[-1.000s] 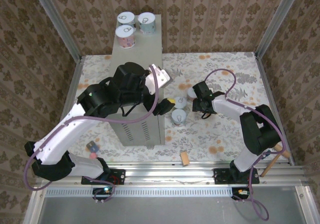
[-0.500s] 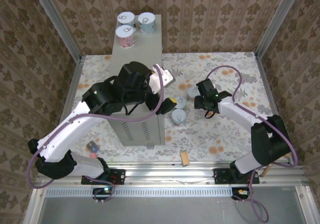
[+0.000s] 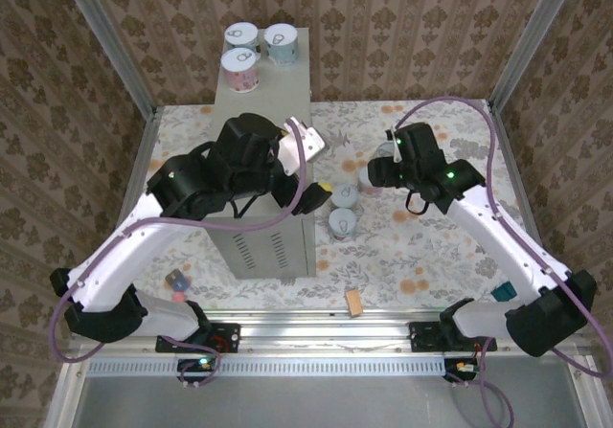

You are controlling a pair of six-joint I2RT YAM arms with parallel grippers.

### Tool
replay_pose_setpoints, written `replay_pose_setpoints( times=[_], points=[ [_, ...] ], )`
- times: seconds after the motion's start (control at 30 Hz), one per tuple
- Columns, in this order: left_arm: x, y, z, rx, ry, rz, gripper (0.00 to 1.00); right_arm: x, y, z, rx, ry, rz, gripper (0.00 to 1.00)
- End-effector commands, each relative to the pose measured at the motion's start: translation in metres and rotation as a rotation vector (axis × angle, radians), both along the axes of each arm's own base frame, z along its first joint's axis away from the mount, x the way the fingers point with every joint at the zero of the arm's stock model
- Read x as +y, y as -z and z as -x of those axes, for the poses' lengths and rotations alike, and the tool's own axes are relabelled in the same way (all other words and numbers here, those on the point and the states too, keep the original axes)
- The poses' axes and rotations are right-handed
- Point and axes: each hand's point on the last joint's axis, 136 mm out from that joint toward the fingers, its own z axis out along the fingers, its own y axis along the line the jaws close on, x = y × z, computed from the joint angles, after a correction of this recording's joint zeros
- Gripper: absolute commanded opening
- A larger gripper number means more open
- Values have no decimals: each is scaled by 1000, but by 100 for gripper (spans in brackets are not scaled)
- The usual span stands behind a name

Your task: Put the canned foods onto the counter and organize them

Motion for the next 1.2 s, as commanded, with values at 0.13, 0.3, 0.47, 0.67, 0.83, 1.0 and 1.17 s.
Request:
replay_pose_setpoints(
  times=[0.13,0.3,0.47,0.67,0.83,1.0,1.17],
  points=[
    [43,-10,-20,-14,-142,35,100,40,-91,19,-159,-267,-78,66],
    [79,-13,-30,-24,-231,70,100,64,-126,24,-193,-367,-97,67],
    [115,-14,-32,-38,-310,91,100,85,-151,26,-202,-435,-109,67],
    [143,-13,-27,-50,-365,100,100,113,-157,18,-152,-501,-88,68],
    [153,-12,-21,-54,-374,125,100,133,-157,12,-124,-538,-65,68],
    [158,-7,-18,-49,-379,131,100,148,-157,7,-111,-558,-37,68],
    [160,-2,-16,-51,-381,141,100,159,-154,-2,-104,-553,3,71]
  ],
)
